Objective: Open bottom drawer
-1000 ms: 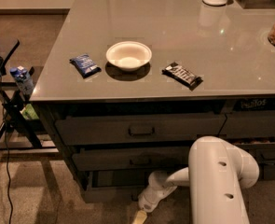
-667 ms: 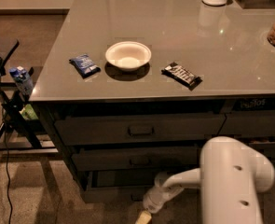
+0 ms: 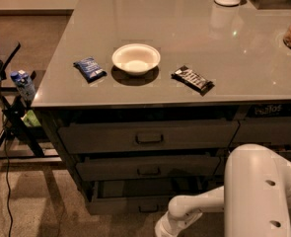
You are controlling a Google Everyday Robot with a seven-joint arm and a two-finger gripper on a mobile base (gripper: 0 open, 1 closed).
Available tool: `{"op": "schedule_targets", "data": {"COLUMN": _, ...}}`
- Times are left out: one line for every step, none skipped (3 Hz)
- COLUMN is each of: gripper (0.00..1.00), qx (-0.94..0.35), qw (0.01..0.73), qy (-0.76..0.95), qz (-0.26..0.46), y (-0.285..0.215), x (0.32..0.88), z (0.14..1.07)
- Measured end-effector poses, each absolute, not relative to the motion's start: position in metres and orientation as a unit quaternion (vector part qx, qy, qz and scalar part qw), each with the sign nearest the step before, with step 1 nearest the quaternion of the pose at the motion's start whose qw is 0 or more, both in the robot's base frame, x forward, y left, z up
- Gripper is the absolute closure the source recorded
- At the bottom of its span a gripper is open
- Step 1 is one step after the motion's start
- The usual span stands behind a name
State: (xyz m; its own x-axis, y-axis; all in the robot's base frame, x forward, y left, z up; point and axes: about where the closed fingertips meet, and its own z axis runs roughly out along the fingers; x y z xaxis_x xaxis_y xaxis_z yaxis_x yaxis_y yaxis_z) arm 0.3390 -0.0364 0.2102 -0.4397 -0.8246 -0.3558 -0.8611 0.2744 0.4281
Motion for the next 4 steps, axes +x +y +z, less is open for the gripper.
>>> {"op": "schedule_targets", "data": {"gripper": 0.00, "qx": -0.535, "qw": 0.060, "qy": 0.798, "qz": 0.271, "y": -0.034, "x": 0.379, "z": 0.204}}
{"op": "schedule_targets", "data": {"gripper": 0.00, "qx": -0.539, "qw": 0.089, "qy": 0.801, "qz": 0.245, "y": -0.040, "x": 0.415, "z": 0.210}}
{"op": "schedule_targets", "data": {"gripper": 0.00, "qx": -0.546, "qw": 0.106, "qy": 0.801, "qz": 0.224, "y": -0.044, "x": 0.436, "z": 0.220}}
{"op": "schedule_targets", "data": {"gripper": 0.00, "qx": -0.551, "qw": 0.116, "qy": 0.800, "qz": 0.209, "y": -0.046, "x": 0.450, "z": 0.228}}
